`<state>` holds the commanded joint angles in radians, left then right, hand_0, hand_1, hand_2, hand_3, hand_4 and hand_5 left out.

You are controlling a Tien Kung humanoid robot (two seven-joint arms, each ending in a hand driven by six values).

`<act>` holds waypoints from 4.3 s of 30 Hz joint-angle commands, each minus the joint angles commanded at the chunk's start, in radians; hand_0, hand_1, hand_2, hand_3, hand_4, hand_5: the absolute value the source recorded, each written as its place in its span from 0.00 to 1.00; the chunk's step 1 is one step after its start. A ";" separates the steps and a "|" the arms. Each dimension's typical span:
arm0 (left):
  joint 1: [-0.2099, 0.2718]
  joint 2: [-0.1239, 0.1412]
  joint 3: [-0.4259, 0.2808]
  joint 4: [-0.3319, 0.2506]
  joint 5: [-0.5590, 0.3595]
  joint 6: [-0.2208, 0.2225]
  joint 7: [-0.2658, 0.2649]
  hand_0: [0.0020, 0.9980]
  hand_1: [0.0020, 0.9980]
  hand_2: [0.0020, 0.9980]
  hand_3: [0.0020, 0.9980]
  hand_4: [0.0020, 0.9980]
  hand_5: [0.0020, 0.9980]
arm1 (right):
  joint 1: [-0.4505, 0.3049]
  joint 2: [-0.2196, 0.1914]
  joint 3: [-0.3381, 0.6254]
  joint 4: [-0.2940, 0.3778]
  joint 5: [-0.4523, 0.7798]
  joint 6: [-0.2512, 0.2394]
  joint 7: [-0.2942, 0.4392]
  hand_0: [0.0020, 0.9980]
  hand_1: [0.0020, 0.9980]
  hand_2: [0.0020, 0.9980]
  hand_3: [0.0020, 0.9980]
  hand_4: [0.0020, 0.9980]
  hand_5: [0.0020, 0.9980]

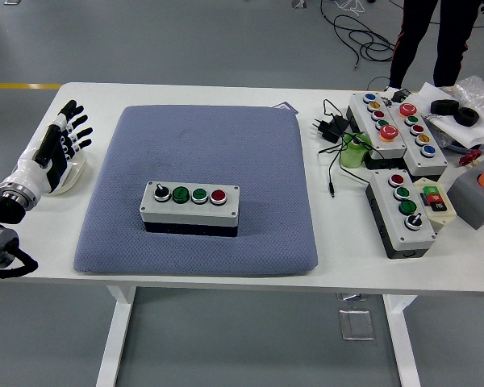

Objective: Pick up the button,place it on the desk,press the button,press the button

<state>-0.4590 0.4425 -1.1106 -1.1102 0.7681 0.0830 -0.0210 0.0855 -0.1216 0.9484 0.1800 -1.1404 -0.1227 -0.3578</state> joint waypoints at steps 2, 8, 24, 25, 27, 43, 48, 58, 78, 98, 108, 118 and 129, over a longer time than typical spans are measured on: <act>-0.004 0.001 -0.004 -0.004 0.027 0.011 0.019 0.90 0.93 1.00 1.00 0.75 1.00 | 0.000 0.001 0.006 0.000 -0.001 -0.001 0.000 0.63 0.56 0.63 0.57 0.31 0.26; -0.008 0.000 -0.009 -0.009 0.139 0.048 -0.016 0.83 0.86 0.91 0.94 0.87 1.00 | 0.005 0.004 0.021 0.000 -0.019 0.001 -0.002 0.63 0.56 0.63 0.57 0.31 0.26; -0.007 -0.002 -0.018 -0.002 0.073 0.014 -0.115 0.85 0.87 0.92 0.94 0.93 1.00 | 0.011 0.003 0.015 0.000 -0.011 0.001 0.000 0.63 0.56 0.63 0.57 0.31 0.26; -0.009 -0.002 -0.018 -0.002 0.066 0.016 -0.116 0.85 0.87 0.92 0.94 0.93 1.00 | 0.012 0.002 0.014 0.000 -0.009 0.000 0.000 0.63 0.56 0.63 0.57 0.31 0.26; -0.009 -0.001 -0.019 -0.002 0.049 0.022 -0.130 0.85 0.87 0.92 0.94 0.93 1.00 | 0.013 0.002 0.012 0.000 -0.007 0.000 0.001 0.63 0.56 0.63 0.57 0.31 0.26; -0.010 -0.010 -0.025 0.009 -0.020 0.013 -0.151 0.84 0.86 0.91 0.92 0.91 1.00 | 0.015 0.002 0.015 0.000 -0.014 0.002 0.000 0.63 0.56 0.63 0.57 0.31 0.26; -0.007 -0.010 -0.027 0.013 0.009 0.012 -0.142 0.84 0.86 0.91 0.92 0.91 1.00 | 0.014 0.003 0.013 0.000 -0.011 0.002 -0.001 0.63 0.56 0.63 0.57 0.31 0.26; 0.005 -0.006 -0.049 0.019 0.155 0.035 -0.096 0.84 0.86 0.91 0.92 0.90 1.00 | 0.014 0.004 0.010 0.000 -0.012 0.002 0.001 0.63 0.56 0.63 0.57 0.31 0.26; 0.018 -0.006 -0.072 0.006 0.475 0.109 -0.029 0.82 0.84 0.86 0.87 0.92 0.48 | 0.009 0.009 0.018 0.000 -0.028 0.006 -0.003 0.63 0.55 0.63 0.57 0.31 0.26; 0.011 -0.007 -0.076 0.013 0.460 0.159 -0.097 0.89 0.90 0.95 0.95 1.00 0.75 | 0.012 0.011 0.014 0.000 -0.026 0.006 -0.002 0.63 0.55 0.63 0.57 0.31 0.26; 0.013 -0.004 -0.071 0.021 0.321 0.152 -0.112 0.91 0.92 0.97 1.00 0.92 1.00 | 0.013 0.008 0.008 0.000 -0.017 0.005 0.000 0.63 0.55 0.63 0.57 0.31 0.26; 0.025 -0.008 -0.074 0.020 0.183 0.097 -0.110 0.90 0.92 1.00 1.00 0.88 1.00 | 0.012 0.009 0.017 0.000 -0.027 0.005 -0.001 0.63 0.55 0.63 0.57 0.31 0.26; 0.030 -0.001 -0.082 0.020 0.081 0.056 -0.109 0.83 0.92 1.00 1.00 0.83 1.00 | 0.017 0.004 0.010 0.000 -0.035 0.010 -0.005 0.63 0.55 0.63 0.57 0.31 0.26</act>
<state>-0.4285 0.4413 -1.1929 -1.0903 0.8491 0.1391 -0.1296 0.1029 -0.1177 0.9589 0.1800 -1.1755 -0.1125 -0.3631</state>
